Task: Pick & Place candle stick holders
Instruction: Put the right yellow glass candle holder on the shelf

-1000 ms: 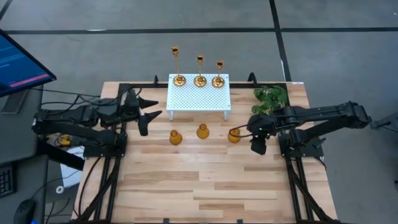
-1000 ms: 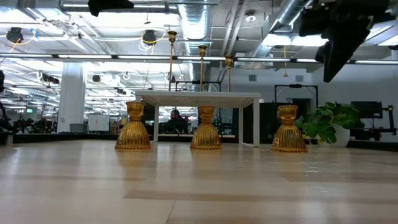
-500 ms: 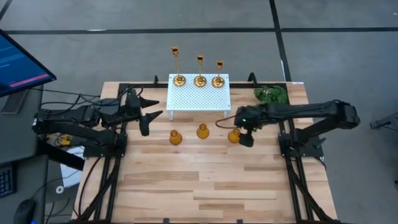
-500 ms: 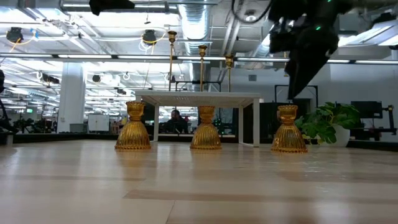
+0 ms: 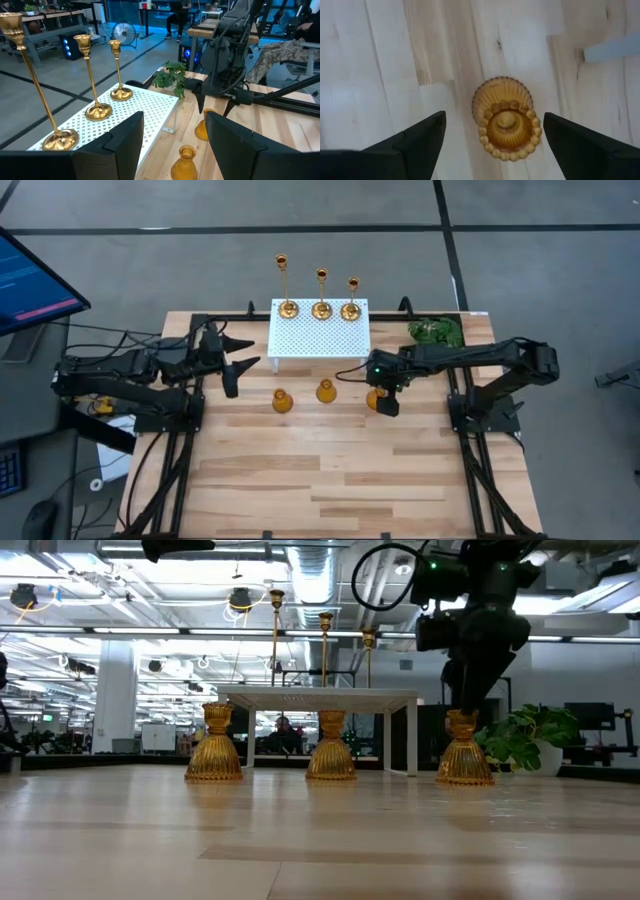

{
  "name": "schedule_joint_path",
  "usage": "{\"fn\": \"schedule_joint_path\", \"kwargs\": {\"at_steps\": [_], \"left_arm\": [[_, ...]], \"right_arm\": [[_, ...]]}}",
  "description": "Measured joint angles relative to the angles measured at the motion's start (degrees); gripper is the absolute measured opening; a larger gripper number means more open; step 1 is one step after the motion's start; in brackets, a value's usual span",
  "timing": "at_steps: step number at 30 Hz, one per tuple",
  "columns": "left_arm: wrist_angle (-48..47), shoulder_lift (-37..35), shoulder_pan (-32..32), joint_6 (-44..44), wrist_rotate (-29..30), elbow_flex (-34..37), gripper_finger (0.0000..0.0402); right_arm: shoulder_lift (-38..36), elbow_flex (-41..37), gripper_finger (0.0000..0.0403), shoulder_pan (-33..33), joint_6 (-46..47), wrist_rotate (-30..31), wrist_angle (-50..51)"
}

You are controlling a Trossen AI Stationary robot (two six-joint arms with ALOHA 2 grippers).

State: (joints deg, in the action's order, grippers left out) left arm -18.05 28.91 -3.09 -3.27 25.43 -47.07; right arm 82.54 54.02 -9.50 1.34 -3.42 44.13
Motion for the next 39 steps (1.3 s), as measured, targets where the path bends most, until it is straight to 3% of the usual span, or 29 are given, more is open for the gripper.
{"fn": "schedule_joint_path", "kwargs": {"at_steps": [9,29,32,39], "left_arm": [[0.05,-0.04,-0.02,0.00,0.00,-0.02,0.0214],[0.07,-0.05,-0.02,0.00,0.00,-0.02,0.0214],[0.07,-0.05,-0.02,0.00,-0.02,-0.02,0.0214],[0.07,-0.05,0.00,1.11,-0.04,-0.02,0.0214]], "right_arm": [[0.00,0.02,0.0297,-0.04,0.07,0.31,-0.92],[4.35,0.03,0.0160,0.87,-0.24,0.47,-0.08],[3.43,0.00,0.0156,1.25,0.07,0.48,0.10],[2.49,1.63,0.0192,1.42,1.55,2.41,-0.16]]}}
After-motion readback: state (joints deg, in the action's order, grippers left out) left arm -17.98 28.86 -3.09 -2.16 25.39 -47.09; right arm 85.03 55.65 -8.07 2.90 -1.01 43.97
